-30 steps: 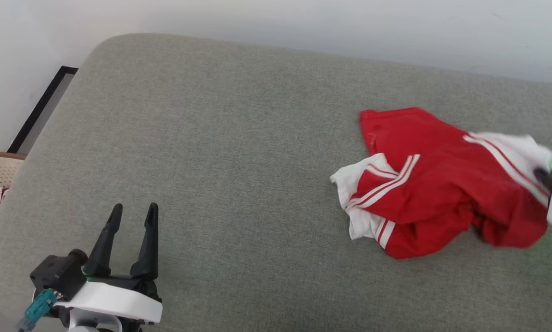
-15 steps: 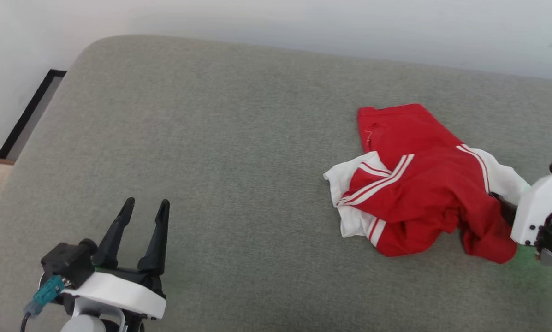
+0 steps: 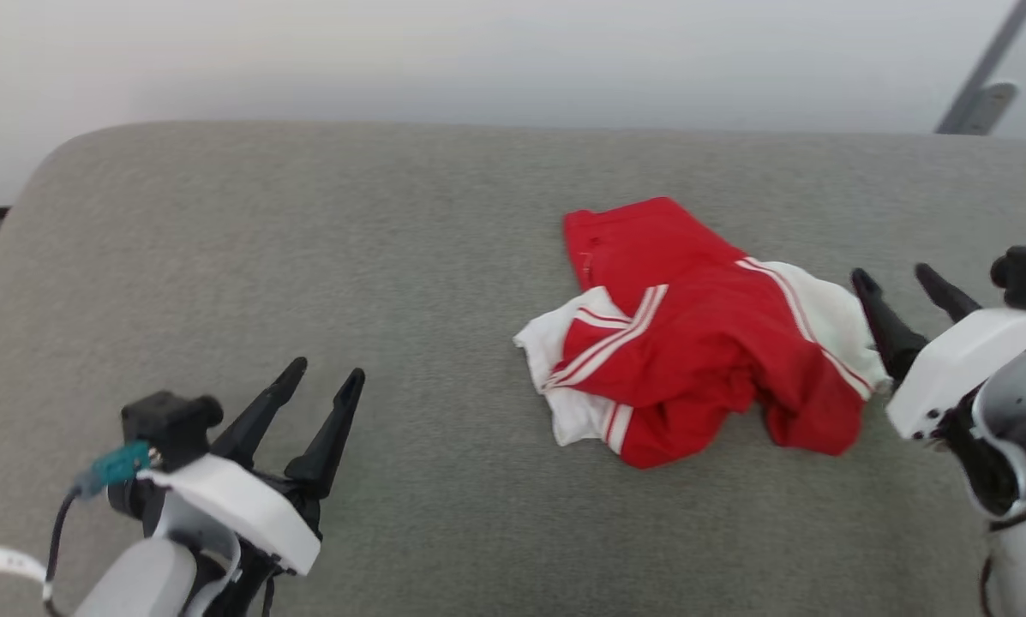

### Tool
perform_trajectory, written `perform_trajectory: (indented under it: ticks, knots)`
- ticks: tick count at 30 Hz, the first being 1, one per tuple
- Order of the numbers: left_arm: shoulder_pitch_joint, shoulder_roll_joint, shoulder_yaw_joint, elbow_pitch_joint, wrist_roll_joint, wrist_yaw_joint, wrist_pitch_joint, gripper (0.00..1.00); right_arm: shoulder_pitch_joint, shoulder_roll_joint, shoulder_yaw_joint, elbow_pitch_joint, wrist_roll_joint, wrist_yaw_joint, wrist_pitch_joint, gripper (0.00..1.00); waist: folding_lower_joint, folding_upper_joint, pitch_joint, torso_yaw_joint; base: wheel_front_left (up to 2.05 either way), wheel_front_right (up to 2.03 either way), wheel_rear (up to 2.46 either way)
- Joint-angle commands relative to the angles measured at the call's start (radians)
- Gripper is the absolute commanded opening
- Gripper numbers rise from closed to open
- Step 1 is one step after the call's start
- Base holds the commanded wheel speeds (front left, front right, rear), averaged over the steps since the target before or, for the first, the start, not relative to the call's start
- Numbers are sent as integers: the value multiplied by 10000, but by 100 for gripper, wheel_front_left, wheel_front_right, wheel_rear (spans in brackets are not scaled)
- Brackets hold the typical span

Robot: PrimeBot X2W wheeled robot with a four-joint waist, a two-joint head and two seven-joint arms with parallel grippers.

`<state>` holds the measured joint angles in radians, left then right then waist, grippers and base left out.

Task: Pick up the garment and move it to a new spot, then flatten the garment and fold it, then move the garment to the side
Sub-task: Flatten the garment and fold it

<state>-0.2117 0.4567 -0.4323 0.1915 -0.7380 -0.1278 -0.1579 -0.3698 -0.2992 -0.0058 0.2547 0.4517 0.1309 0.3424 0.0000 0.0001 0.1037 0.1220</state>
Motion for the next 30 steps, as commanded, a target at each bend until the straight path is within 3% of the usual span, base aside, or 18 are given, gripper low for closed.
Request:
perform_trajectory:
  ticks: [1, 12, 22, 30]
  knots:
    - [-331, 175, -205, 9, -252, -33, 311, 100, 279, 212, -96, -316, -150, -3, -365, 100, 0, -1, -87, -409, 0, 0, 0]
    - [-2509, 1046, -1394, 593, -1866, -33, 3114, 100, 1414, 1291, 306, -2139, -1083, -3, -2762, 100, 0, -1, 199, -1841, 0, 0, 0]
    - [-4739, 851, -2126, 2549, -2375, -12, 5836, 100, 1774, 1929, 449, -2591, -1745, -3, -4116, 100, 0, -1, 628, -2963, 0, 0, 0]
    - [-5614, 610, -2584, 4260, -2288, 69, 7159, 100, 1761, 2175, 692, -2374, -1652, -3, -4503, 100, 0, -1, 977, -3602, 0, 0, 0]
